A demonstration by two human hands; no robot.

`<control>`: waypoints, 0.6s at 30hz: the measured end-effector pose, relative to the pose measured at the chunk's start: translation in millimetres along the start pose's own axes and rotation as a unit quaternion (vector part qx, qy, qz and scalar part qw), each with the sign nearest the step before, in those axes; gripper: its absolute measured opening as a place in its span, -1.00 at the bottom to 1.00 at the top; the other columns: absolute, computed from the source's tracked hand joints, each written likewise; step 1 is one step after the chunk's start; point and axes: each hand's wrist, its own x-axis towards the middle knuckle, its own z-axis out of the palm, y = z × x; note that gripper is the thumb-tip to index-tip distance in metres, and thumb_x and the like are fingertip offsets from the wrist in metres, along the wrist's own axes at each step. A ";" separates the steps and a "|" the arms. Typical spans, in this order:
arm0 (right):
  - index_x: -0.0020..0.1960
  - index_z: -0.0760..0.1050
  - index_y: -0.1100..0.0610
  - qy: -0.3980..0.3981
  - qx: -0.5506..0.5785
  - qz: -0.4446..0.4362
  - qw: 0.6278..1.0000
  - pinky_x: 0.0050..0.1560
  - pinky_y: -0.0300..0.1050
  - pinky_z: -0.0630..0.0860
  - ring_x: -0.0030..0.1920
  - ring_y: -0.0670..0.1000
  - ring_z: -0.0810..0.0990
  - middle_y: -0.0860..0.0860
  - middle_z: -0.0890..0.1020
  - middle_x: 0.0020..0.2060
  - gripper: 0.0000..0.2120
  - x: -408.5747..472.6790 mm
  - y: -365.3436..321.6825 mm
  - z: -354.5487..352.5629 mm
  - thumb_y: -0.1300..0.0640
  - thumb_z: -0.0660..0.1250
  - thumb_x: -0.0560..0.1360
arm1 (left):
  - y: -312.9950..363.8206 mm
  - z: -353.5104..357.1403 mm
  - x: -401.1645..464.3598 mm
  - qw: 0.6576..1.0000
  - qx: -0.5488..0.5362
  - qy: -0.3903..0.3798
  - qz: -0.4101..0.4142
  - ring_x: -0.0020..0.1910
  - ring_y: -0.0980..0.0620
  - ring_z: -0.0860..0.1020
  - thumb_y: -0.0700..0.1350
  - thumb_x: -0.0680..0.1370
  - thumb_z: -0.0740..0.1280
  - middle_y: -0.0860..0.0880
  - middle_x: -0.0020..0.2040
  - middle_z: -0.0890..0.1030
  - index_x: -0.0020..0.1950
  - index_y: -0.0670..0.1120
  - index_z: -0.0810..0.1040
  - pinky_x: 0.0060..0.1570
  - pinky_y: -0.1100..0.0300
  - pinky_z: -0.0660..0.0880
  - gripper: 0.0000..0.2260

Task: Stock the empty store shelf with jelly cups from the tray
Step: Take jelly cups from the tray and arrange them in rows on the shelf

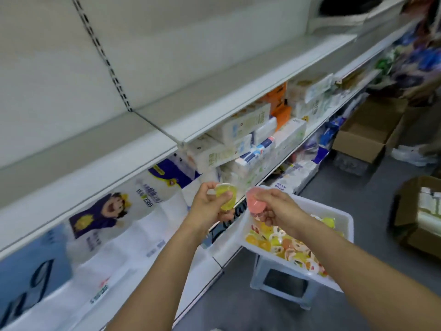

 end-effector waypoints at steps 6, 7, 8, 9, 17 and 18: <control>0.15 0.41 0.20 -0.061 -0.070 -0.080 0.992 -0.46 -0.18 0.31 -0.42 0.00 0.48 0.12 0.65 -0.35 -0.69 -32.6 -43.1 74.0 0.10 0.38 0.50 | 42.4 -67.6 -63.6 0.995 0.023 0.080 0.062 -0.27 -0.16 0.63 -0.18 0.54 0.39 -0.22 0.06 0.58 0.10 -0.06 0.44 -0.16 0.02 0.63 -0.80; 0.16 0.42 0.19 -0.073 -0.081 -0.092 0.990 -0.44 -0.17 0.32 -0.41 0.00 0.48 0.12 0.66 -0.33 -0.67 -36.0 -47.8 89.5 0.07 0.39 0.49 | 48.7 -80.1 -74.9 0.993 0.028 0.089 0.077 -0.26 -0.16 0.63 -0.18 0.54 0.39 -0.21 0.06 0.58 0.12 -0.06 0.44 -0.16 0.03 0.64 -0.79; 0.17 0.44 0.17 -0.092 -0.093 -0.104 0.986 -0.42 -0.16 0.33 -0.40 -0.01 0.49 0.12 0.66 -0.29 -0.65 -38.1 -52.5 113.4 0.04 0.41 0.47 | 55.9 -99.6 -88.3 0.989 0.032 0.108 0.091 -0.23 -0.16 0.64 -0.17 0.53 0.40 -0.20 0.06 0.58 0.14 -0.06 0.44 -0.15 0.03 0.64 -0.77; 0.16 0.45 0.14 -0.102 -0.101 -0.112 0.983 -0.40 -0.15 0.33 -0.38 -0.01 0.50 0.13 0.66 -0.27 -0.64 -41.4 -59.0 130.1 0.02 0.43 0.45 | 62.5 -112.8 -97.3 0.986 0.041 0.123 0.100 -0.20 -0.15 0.64 -0.15 0.52 0.41 -0.18 0.05 0.58 0.15 -0.05 0.44 -0.15 0.03 0.64 -0.75; 0.12 0.55 0.07 -0.158 -0.150 -0.171 0.961 -0.35 -0.17 0.38 -0.35 -0.04 0.53 0.10 0.69 -0.19 -0.69 -60.9 -75.5 263.0 0.03 0.49 0.41 | 90.0 -217.5 -163.9 0.967 0.067 0.204 0.140 -0.31 -0.10 0.65 -0.13 0.52 0.42 -0.07 0.07 0.53 0.16 -0.03 0.43 -0.26 -0.03 0.64 -0.73; 0.12 0.53 0.05 -0.166 -0.156 -0.174 0.958 -0.37 -0.20 0.39 -0.37 -0.05 0.55 0.10 0.69 -0.16 -0.69 -63.1 -75.3 289.4 0.04 0.49 0.41 | 92.0 -240.3 -173.9 0.960 0.068 0.223 0.155 -0.32 -0.10 0.66 -0.14 0.52 0.42 -0.07 0.08 0.52 0.17 -0.05 0.42 -0.29 0.04 0.63 -0.72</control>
